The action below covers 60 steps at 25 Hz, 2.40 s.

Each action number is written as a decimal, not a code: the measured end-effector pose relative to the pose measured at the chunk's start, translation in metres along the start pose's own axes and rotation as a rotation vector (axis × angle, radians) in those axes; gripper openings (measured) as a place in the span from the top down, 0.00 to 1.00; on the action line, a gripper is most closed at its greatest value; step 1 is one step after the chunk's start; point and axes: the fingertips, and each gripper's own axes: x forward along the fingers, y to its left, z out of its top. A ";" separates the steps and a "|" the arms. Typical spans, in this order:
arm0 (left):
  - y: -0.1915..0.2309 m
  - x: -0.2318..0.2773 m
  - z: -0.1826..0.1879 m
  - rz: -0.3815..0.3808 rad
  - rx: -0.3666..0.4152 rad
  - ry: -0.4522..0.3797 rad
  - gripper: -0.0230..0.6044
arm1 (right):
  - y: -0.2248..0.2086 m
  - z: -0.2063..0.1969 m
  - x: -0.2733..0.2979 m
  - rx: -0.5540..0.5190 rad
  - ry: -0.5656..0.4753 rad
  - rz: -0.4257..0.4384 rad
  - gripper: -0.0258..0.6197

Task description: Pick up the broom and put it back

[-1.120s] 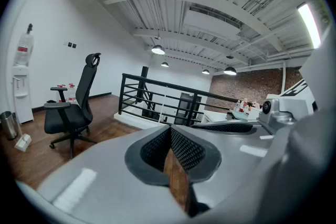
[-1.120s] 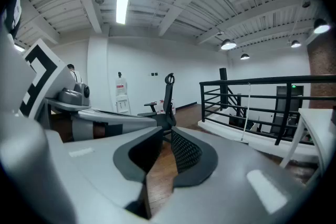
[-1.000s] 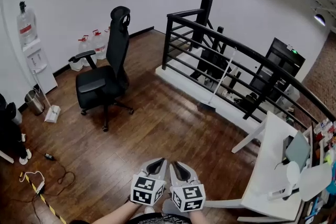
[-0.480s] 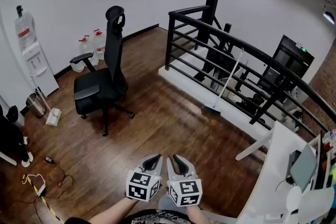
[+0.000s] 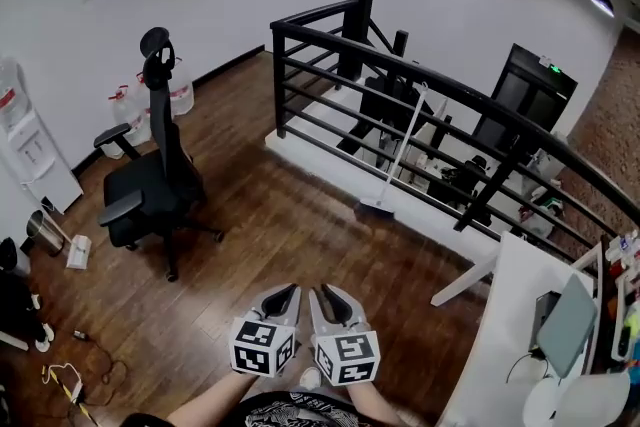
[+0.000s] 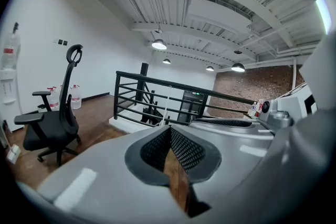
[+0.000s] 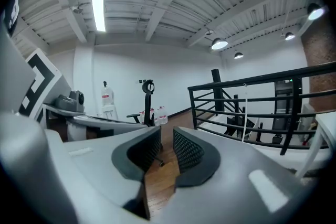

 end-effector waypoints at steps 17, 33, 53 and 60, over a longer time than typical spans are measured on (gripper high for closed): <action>-0.005 0.122 0.032 -0.097 0.036 0.025 0.96 | -0.109 0.024 0.060 0.027 -0.028 -0.111 0.88; 0.056 0.273 0.129 -0.240 0.050 -0.010 0.96 | -0.207 0.090 0.196 0.016 -0.034 -0.262 0.88; 0.085 0.395 0.171 -0.346 0.079 0.040 0.96 | -0.298 0.118 0.285 0.059 -0.049 -0.373 0.87; 0.082 0.465 0.191 -0.350 0.097 0.047 0.96 | -0.367 0.135 0.320 0.068 -0.073 -0.391 0.87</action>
